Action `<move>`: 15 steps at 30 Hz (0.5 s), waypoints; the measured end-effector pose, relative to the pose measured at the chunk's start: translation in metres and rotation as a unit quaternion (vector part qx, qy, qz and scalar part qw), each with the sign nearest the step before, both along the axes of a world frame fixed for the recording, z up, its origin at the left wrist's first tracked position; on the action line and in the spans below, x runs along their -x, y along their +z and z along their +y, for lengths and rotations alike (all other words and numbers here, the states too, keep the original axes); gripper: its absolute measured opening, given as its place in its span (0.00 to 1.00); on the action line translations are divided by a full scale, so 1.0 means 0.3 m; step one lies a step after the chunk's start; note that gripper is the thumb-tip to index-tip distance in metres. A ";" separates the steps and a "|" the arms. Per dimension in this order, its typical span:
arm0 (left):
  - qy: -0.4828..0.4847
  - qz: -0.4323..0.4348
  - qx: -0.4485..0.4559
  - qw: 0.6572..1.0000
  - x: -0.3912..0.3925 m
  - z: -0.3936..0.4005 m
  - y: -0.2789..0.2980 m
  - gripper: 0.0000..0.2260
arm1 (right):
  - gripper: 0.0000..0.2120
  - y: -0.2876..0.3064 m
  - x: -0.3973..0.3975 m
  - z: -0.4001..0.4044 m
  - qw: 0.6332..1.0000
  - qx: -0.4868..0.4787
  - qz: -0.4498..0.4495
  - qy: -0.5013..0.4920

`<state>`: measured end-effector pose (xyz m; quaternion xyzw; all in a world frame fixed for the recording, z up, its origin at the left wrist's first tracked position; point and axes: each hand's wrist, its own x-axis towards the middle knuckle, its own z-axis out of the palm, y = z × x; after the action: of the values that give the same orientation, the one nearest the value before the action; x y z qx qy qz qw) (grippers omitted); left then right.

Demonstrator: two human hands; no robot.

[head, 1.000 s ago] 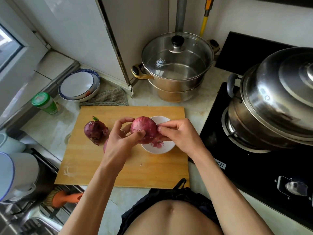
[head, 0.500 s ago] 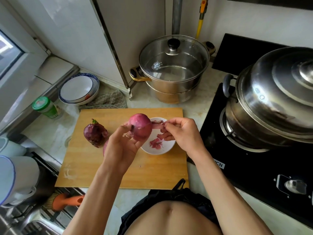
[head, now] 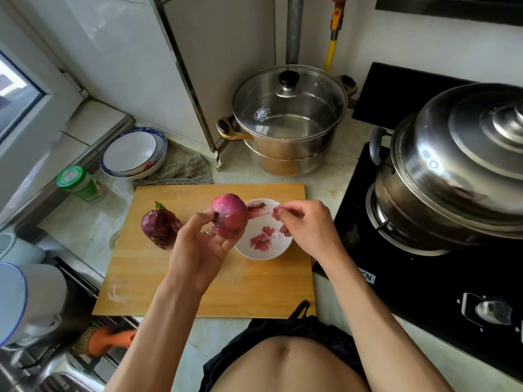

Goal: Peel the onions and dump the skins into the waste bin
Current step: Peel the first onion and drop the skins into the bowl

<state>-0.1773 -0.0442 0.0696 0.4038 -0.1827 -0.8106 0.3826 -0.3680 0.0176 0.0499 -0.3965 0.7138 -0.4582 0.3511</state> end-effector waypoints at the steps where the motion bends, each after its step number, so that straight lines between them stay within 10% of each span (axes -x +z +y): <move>1: -0.002 -0.001 0.003 1.000 0.004 0.005 0.001 0.05 | 0.08 0.001 -0.008 -0.001 1.000 0.000 -0.002 0.013; 15: -0.025 0.003 0.016 1.000 0.044 0.021 -0.025 0.14 | 0.03 -0.014 -0.063 -0.021 0.972 0.038 -0.232 -0.019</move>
<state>-0.1906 -0.0380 0.0620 0.3903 -0.2044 -0.8182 0.3694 -0.3490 0.0113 0.0457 -0.2792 0.6020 -0.5711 0.4831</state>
